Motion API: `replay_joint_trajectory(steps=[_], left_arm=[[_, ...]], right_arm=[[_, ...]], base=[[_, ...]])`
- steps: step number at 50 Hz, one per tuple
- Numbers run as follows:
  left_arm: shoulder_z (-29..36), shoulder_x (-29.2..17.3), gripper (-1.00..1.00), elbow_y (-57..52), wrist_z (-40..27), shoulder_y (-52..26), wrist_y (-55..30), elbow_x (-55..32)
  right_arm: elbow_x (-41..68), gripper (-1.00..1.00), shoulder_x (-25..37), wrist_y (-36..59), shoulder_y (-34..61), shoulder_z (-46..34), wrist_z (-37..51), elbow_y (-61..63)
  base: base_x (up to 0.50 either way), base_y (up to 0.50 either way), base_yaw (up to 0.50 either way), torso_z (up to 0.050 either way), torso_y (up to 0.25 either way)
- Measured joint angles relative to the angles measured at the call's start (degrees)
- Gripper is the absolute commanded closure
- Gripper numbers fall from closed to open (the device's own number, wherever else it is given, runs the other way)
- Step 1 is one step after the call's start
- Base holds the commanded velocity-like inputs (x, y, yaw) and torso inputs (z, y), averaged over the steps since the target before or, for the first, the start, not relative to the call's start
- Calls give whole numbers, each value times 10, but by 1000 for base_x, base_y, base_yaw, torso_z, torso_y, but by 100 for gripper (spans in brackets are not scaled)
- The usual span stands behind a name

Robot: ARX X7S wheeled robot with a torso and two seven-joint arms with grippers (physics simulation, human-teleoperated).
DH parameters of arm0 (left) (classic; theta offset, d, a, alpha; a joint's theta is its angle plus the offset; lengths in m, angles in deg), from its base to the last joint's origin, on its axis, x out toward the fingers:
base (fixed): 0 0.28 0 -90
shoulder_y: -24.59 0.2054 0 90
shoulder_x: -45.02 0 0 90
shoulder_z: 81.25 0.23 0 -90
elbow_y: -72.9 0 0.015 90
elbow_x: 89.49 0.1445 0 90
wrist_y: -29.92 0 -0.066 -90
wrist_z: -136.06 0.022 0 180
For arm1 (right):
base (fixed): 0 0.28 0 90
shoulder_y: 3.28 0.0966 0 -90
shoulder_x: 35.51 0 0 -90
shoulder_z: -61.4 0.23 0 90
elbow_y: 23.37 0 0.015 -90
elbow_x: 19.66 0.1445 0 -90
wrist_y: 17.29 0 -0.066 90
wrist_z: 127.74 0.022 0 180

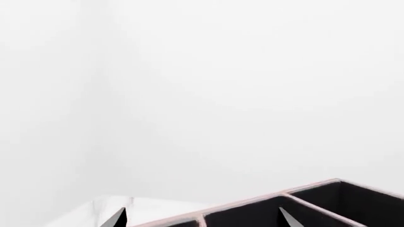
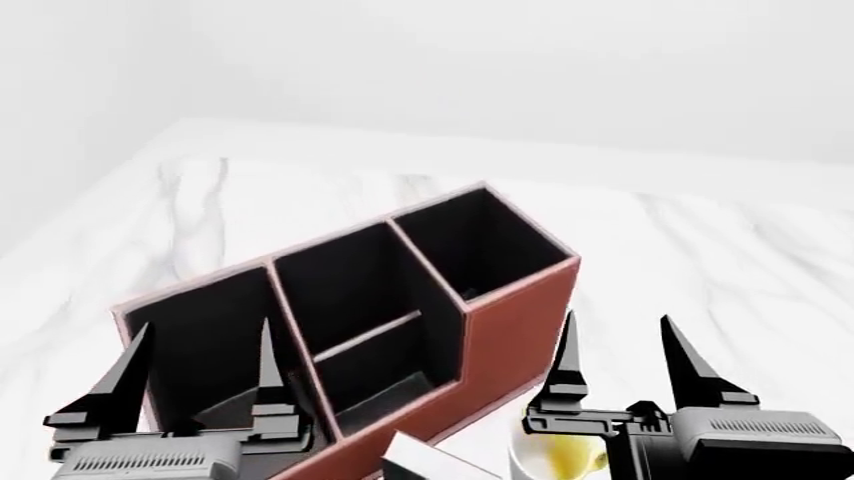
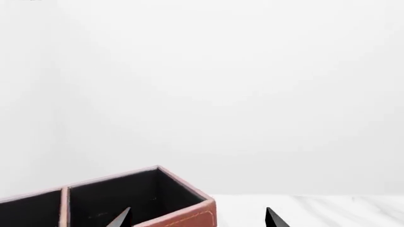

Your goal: Pick up the book and place it in the right compartment of the caddy.

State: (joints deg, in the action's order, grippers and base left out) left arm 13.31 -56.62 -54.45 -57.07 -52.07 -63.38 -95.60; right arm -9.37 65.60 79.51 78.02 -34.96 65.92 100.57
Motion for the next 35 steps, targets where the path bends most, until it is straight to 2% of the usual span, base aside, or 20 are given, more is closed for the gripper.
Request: replay_joint_trajectory(steps=[35], left_arm=[[9, -11, -100, -2, -14, 0, 0, -4]], right_arm=[[3, -100, 12, 0, 3, -10, 14, -2]], base=[[-5, 13, 486, 0, 0]])
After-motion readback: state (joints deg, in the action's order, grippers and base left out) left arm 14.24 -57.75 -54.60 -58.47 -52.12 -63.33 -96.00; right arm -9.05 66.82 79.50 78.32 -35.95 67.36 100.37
